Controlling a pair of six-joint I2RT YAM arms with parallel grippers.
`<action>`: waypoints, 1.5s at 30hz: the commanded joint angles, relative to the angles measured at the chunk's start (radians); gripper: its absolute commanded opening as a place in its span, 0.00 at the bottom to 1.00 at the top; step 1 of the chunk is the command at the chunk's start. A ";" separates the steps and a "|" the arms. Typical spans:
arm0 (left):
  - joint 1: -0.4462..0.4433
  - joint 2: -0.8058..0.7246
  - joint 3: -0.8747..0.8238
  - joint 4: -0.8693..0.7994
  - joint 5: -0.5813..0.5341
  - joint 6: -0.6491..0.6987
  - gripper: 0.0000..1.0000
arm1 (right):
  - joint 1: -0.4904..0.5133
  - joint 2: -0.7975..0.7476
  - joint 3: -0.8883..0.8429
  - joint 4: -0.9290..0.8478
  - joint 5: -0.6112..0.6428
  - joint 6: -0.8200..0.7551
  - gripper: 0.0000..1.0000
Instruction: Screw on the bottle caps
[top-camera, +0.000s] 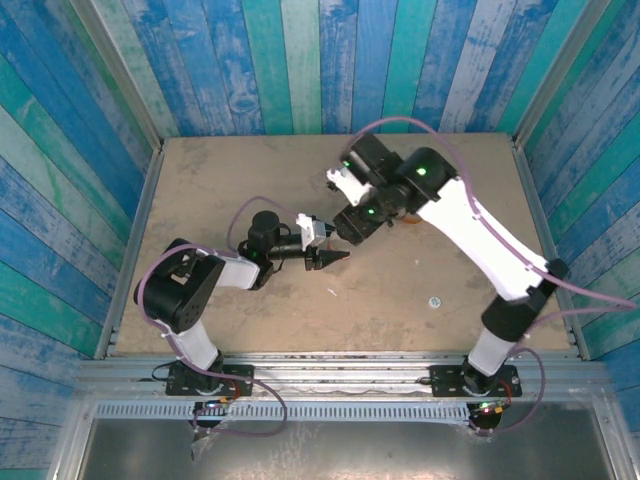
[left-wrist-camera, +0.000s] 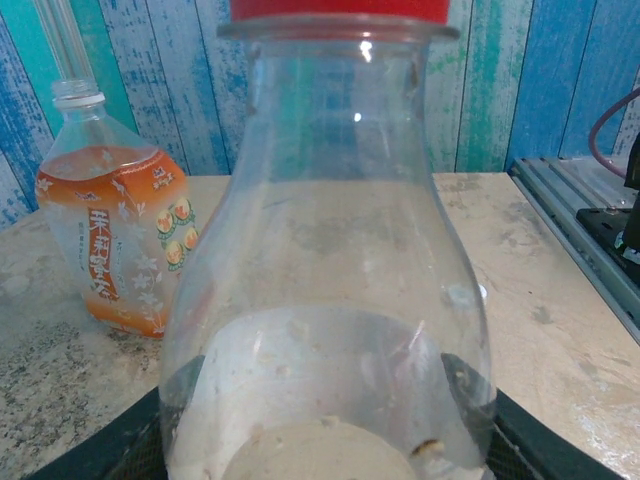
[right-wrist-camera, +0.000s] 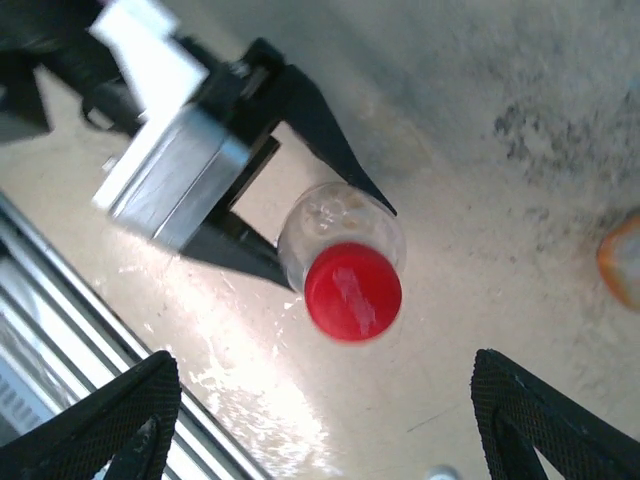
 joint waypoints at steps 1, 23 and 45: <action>-0.005 -0.001 -0.003 -0.097 0.048 0.009 0.59 | -0.010 -0.098 -0.119 0.082 -0.140 -0.408 0.74; -0.003 -0.023 0.008 -0.231 0.065 0.114 0.59 | -0.082 0.068 -0.022 -0.047 -0.180 -0.857 0.53; -0.002 -0.018 0.013 -0.240 0.060 0.114 0.59 | -0.088 0.102 -0.018 -0.052 -0.196 -0.835 0.32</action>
